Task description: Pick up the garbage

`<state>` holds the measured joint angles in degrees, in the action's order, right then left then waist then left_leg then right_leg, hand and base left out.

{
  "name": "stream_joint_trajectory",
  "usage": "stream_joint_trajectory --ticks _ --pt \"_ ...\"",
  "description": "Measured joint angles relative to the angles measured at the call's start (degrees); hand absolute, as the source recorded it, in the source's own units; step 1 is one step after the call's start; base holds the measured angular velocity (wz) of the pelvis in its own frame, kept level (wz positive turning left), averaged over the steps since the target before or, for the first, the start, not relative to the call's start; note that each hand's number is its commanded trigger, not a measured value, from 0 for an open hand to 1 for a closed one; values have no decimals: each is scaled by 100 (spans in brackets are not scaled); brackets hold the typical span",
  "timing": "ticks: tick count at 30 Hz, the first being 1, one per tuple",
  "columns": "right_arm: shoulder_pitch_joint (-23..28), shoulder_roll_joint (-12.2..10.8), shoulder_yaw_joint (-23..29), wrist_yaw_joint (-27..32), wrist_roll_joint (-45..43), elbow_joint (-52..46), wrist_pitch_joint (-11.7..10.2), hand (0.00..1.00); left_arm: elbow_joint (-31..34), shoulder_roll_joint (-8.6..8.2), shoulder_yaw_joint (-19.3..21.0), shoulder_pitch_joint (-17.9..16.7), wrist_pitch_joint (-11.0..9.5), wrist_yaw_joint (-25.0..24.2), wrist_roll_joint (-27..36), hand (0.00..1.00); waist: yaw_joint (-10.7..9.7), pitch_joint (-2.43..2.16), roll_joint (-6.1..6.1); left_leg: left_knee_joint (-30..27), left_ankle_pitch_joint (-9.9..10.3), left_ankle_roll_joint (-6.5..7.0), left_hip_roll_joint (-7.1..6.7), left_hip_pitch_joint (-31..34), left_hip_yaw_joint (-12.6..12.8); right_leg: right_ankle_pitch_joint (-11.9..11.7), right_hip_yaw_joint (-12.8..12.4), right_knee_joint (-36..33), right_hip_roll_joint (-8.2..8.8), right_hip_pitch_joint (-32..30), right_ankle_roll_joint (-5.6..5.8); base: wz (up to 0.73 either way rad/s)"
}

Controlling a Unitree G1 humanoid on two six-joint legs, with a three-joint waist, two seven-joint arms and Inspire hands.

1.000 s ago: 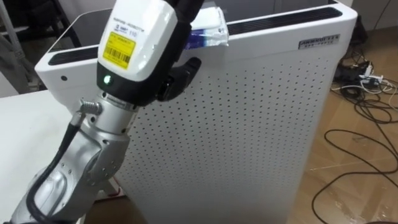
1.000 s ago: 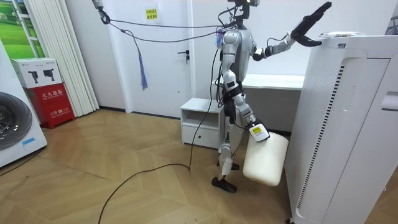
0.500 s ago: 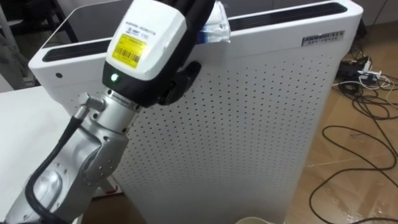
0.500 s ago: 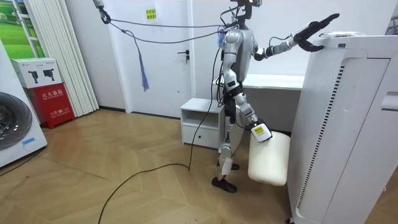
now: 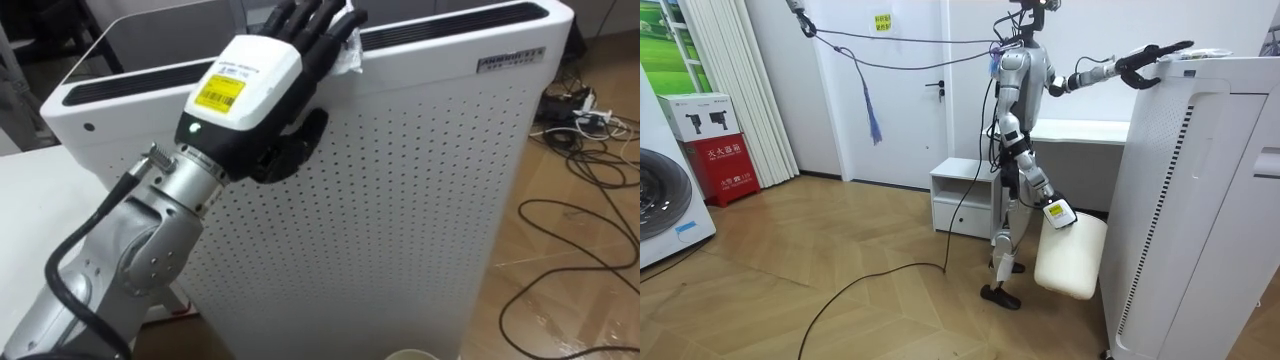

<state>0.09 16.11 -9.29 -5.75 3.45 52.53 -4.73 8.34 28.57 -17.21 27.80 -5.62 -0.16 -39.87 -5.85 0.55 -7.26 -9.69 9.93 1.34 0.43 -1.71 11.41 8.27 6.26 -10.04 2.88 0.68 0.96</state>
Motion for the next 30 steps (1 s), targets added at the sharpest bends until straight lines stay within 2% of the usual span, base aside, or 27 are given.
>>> stream_joint_trajectory --ticks 6,7,11,17,24,30 --pt "-13 -16 0 108 -133 -172 117 100 -142 -4 136 339 109 -40 53 100 1 5 7 -17 -1 1 4 -2 53 12 -20 -74 8 -33 1 -1" --pt "-13 -14 0 134 -135 -172 124 100 -136 -5 165 372 127 -15 99 100 3 23 32 -21 -1 2 5 -7 54 12 -20 -76 7 -28 1 0" --pt "-13 -14 -5 128 -114 -167 210 100 -178 -13 251 395 127 -24 116 100 24 38 26 -13 -1 2 18 -92 102 28 -79 -115 3 7 -3 -6" --pt "-13 -1 -16 156 -111 -150 339 100 -378 -10 305 633 146 -40 225 100 43 48 24 -18 -1 2 6 -154 131 147 -120 -329 31 -104 -3 -3" --pt "-13 65 -17 253 -111 -153 353 100 -470 -3 359 824 145 -33 324 100 103 59 3 -15 -1 1 13 -160 157 175 -141 -386 7 -139 -27 -1" --pt "-13 114 -17 247 -110 -153 360 100 -474 -3 381 844 145 -32 316 100 114 69 -16 -11 -1 1 8 -157 167 175 -146 -386 13 -146 -27 0"
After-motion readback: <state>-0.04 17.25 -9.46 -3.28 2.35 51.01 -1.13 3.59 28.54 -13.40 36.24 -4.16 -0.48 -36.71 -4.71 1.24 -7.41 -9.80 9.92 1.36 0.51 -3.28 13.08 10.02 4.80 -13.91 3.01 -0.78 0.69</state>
